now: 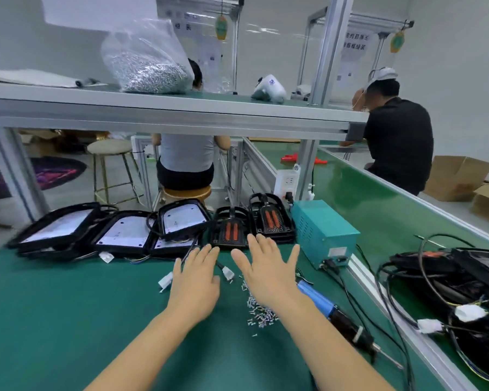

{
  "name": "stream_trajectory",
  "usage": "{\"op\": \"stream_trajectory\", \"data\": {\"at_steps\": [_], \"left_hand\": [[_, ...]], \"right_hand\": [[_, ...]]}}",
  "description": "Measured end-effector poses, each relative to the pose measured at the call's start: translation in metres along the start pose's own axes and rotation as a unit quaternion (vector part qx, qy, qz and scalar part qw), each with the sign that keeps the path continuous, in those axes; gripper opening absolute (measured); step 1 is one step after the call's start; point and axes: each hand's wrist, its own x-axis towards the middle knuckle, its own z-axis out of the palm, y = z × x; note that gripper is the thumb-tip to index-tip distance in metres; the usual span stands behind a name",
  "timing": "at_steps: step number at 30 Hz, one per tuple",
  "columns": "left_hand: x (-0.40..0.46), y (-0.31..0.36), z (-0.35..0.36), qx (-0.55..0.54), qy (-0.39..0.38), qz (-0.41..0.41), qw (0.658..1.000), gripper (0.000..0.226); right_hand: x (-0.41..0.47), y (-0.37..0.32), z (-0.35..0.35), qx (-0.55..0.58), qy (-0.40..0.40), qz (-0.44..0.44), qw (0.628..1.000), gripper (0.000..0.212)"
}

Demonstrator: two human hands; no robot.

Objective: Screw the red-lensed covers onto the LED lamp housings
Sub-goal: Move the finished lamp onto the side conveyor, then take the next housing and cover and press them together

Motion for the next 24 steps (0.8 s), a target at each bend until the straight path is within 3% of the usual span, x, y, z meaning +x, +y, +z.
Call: {"op": "stream_trajectory", "data": {"at_steps": [10, 14, 18, 24], "left_hand": [[0.004, -0.065, -0.019, -0.03, 0.117, -0.041, 0.992, 0.057], [0.026, -0.073, -0.024, 0.015, 0.147, -0.053, 0.988, 0.055], [0.045, -0.08, -0.024, 0.057, 0.141, -0.047, 0.987, 0.044], [0.068, -0.078, -0.023, 0.039, 0.113, -0.039, 0.992, 0.039]], "right_hand": [[0.003, -0.055, 0.037, -0.031, -0.042, -0.071, 0.996, 0.068], [-0.007, -0.075, 0.059, -0.032, -0.048, -0.119, 0.991, 0.067], [-0.007, -0.082, 0.067, -0.033, -0.084, -0.114, 0.989, 0.067], [-0.001, -0.077, 0.067, -0.039, -0.132, -0.108, 0.985, 0.065]]}}
